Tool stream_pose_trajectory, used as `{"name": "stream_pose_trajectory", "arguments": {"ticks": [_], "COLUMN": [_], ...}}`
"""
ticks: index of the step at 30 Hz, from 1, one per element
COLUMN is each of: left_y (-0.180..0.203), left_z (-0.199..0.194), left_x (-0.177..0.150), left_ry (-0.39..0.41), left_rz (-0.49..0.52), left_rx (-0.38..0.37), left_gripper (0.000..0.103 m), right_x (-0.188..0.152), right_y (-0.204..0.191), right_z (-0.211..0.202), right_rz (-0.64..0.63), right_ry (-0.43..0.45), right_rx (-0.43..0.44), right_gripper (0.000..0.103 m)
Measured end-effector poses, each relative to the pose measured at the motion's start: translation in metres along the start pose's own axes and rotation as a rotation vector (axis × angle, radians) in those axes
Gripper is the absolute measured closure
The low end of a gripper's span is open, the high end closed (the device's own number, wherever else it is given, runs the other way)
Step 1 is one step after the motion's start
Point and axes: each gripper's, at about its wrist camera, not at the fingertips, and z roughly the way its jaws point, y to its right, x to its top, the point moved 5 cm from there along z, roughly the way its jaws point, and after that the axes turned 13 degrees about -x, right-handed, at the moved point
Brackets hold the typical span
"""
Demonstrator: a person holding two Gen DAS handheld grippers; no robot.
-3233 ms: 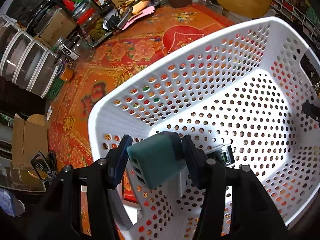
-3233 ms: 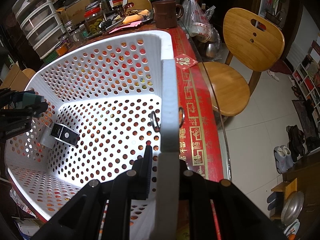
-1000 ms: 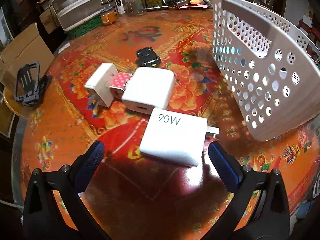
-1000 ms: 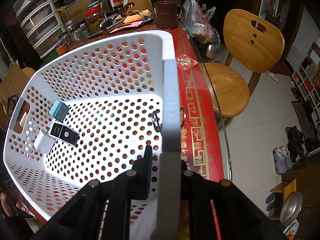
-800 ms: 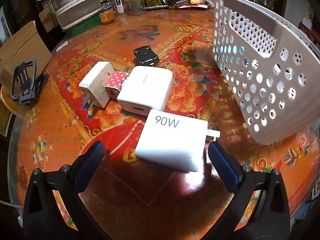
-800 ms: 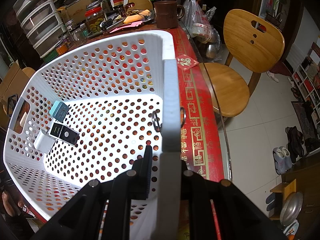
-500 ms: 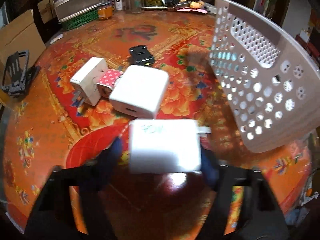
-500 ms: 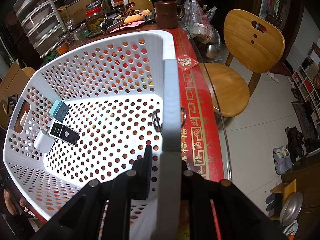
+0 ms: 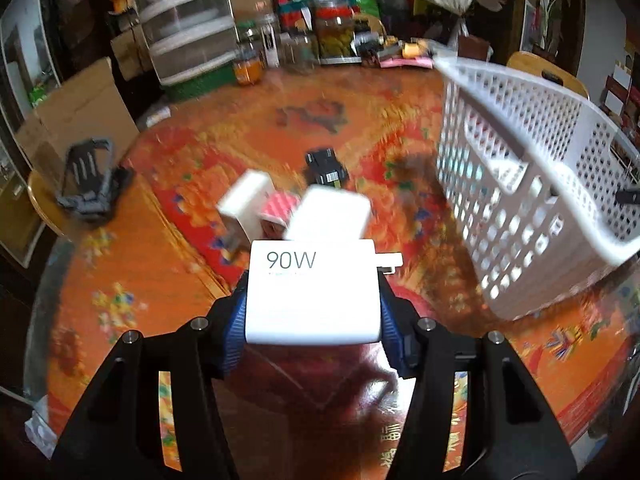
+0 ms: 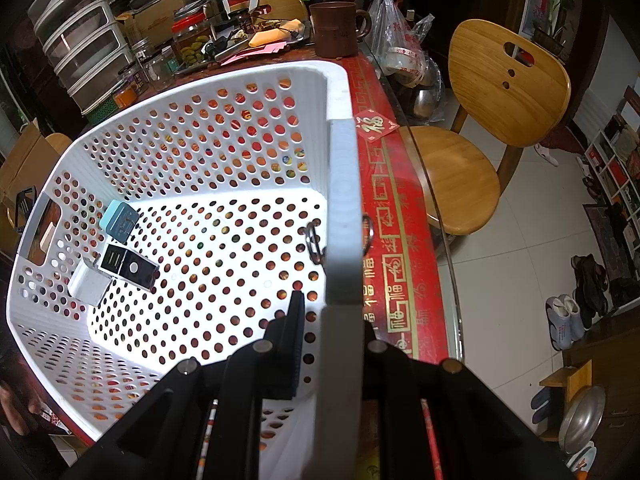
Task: Organize rigid objects
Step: 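Lower the large flat white charger into the basket and open the left tool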
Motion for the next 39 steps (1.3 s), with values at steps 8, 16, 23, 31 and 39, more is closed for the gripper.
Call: {"name": "stream_pose_trajectory", "arguments": {"ticks": [8,16,23,31,39], "left_y": [0.043,0.119,0.183,0.205,0.203], "left_z": [-0.056,-0.029,0.028,0.073,0.100], "left_x": [0.073,0.118,0.122,0.111,0.106], "left_ry": [0.073,-0.023,-0.157,-0.250,-0.340], "left_rz": [0.119,0.283,0.436,0.502,0.516], "left_rx": [0.069,0.089,0.127,0.167,0.182], "left_gripper": [0.049,0.049,0.049,0.049,0.049], "right_x": [0.000,0.000,-0.001,-0.001,-0.001], "right_y": [0.000,0.000,0.000,-0.001,-0.001], "right_z": [0.000,0.000,0.001,0.001,0.002], "right_rz": [0.001,0.000,0.000,-0.004,-0.003], "right_ry": [-0.001,0.000,-0.001,-0.001,-0.001], "right_rx": [0.001,0.000,-0.001,-0.001,-0.001], "right_gripper": [0.090,0.090,0.090,0.090,0.090]}}
